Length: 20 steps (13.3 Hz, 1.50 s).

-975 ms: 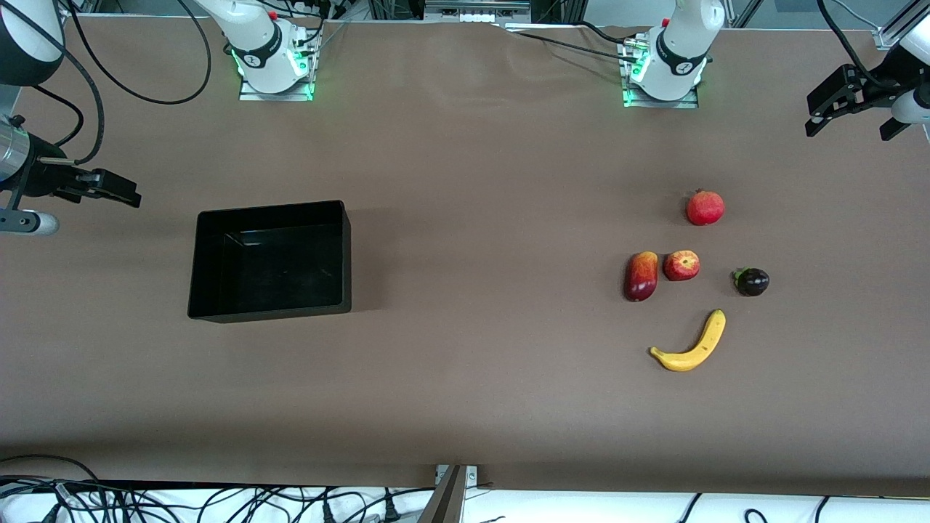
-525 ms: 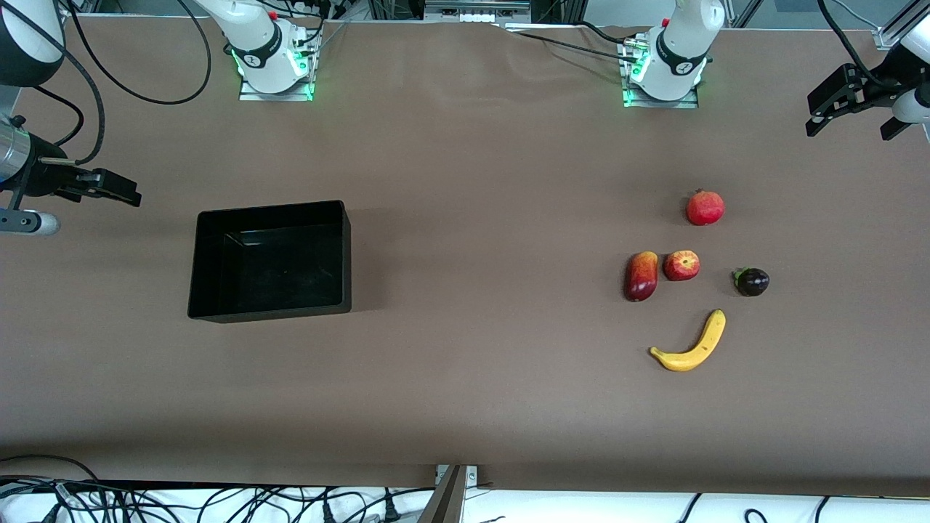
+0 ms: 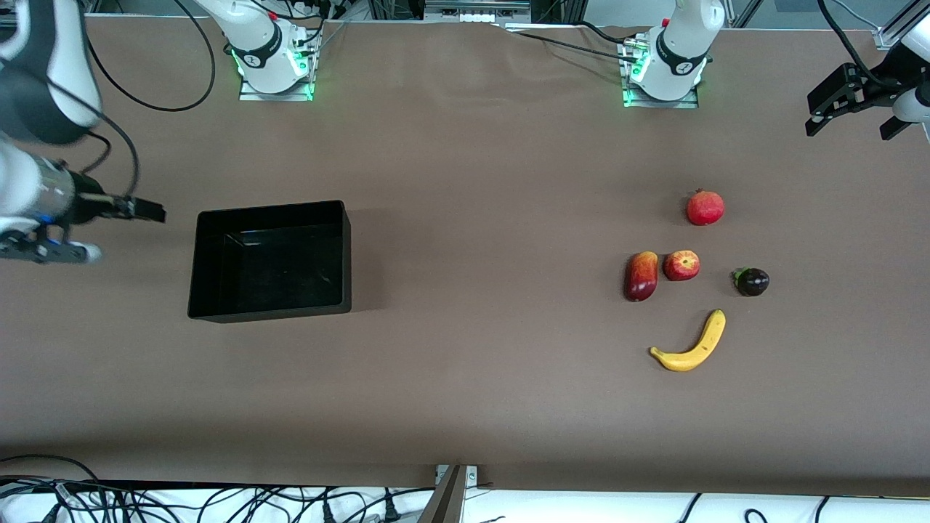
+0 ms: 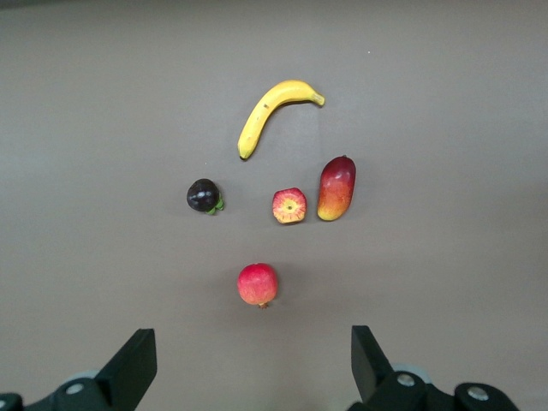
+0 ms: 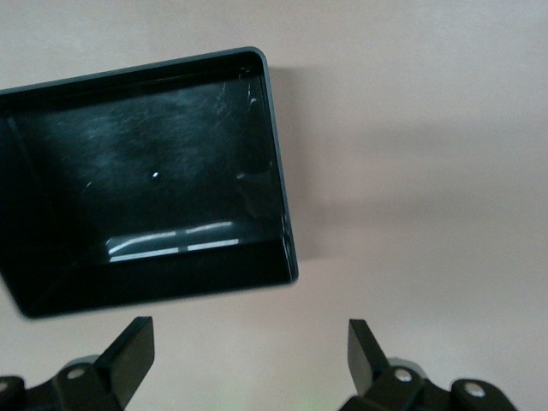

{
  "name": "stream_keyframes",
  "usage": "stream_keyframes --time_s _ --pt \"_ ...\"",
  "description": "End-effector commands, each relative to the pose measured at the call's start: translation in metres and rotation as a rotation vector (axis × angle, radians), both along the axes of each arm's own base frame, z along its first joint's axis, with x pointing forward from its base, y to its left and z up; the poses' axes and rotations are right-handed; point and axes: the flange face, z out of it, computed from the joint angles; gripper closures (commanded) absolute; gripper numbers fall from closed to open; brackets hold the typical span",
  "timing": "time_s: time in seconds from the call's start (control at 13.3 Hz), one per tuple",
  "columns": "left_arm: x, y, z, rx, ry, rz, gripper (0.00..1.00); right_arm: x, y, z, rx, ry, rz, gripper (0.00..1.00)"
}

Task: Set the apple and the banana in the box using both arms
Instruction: 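Move the right gripper down to the edge of the black box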

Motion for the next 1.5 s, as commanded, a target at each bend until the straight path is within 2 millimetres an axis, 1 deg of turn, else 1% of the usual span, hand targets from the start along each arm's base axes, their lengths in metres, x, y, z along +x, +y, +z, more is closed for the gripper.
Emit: stream_keyframes --time_s 0.0,0.07,0.15,0.22,0.3,0.38,0.45,0.53,0.6,0.67,0.9,1.05,1.2,1.27,1.35,1.43 --pt "-0.001 0.002 0.007 -0.027 0.002 0.014 0.0 -0.019 -0.007 -0.072 -0.011 -0.045 0.019 0.0" --pt "-0.001 0.002 0.007 -0.027 0.002 0.016 0.0 -0.027 -0.009 -0.109 -0.013 -0.081 0.026 0.0" --pt "0.0 0.002 0.007 -0.028 0.002 0.014 0.0 -0.036 -0.021 -0.141 -0.014 -0.115 0.037 0.0" --pt "0.0 0.002 0.007 -0.029 0.0 0.014 0.0 -0.042 -0.028 -0.171 -0.014 -0.142 0.065 0.0" --pt "0.0 0.003 0.008 -0.029 -0.003 0.015 0.0 -0.045 -0.031 -0.19 -0.015 -0.164 0.073 0.01" --pt "0.0 0.003 0.008 -0.029 -0.004 0.018 0.0 -0.046 -0.037 -0.204 -0.018 -0.162 0.063 0.22" --pt "0.001 0.003 0.007 -0.03 -0.007 0.02 0.0 -0.049 -0.041 -0.214 -0.016 -0.145 0.052 0.63" --pt "0.002 0.003 0.006 -0.03 -0.006 0.021 0.0 -0.05 -0.04 -0.224 -0.013 -0.129 0.037 0.95" --pt "0.002 0.003 0.005 -0.028 -0.005 0.02 0.0 -0.05 -0.04 -0.228 -0.009 -0.125 0.028 1.0" --pt "0.01 -0.002 -0.004 -0.031 0.009 0.014 0.0 -0.049 -0.04 -0.226 -0.01 -0.128 0.023 1.0" --pt "0.013 0.004 -0.008 -0.032 0.013 0.006 0.0 -0.041 -0.038 -0.215 -0.011 -0.152 0.026 1.0" --pt "0.018 0.002 -0.011 -0.032 -0.001 0.015 0.0 -0.033 -0.034 -0.197 -0.009 -0.172 0.041 1.0" --pt "0.025 0.002 -0.028 -0.064 0.032 0.02 0.0 -0.015 -0.016 -0.173 0.004 -0.164 0.074 1.0" --pt "0.025 0.001 -0.032 -0.069 0.044 0.021 0.0 -0.005 0.002 -0.156 0.018 -0.15 0.095 1.0" --pt "0.023 -0.004 -0.041 -0.069 0.068 0.019 0.0 0.007 0.027 -0.136 0.049 -0.132 0.102 1.0" --pt "0.021 -0.007 -0.042 -0.071 0.073 0.021 0.0 0.016 0.052 -0.118 0.096 -0.108 0.084 1.0"
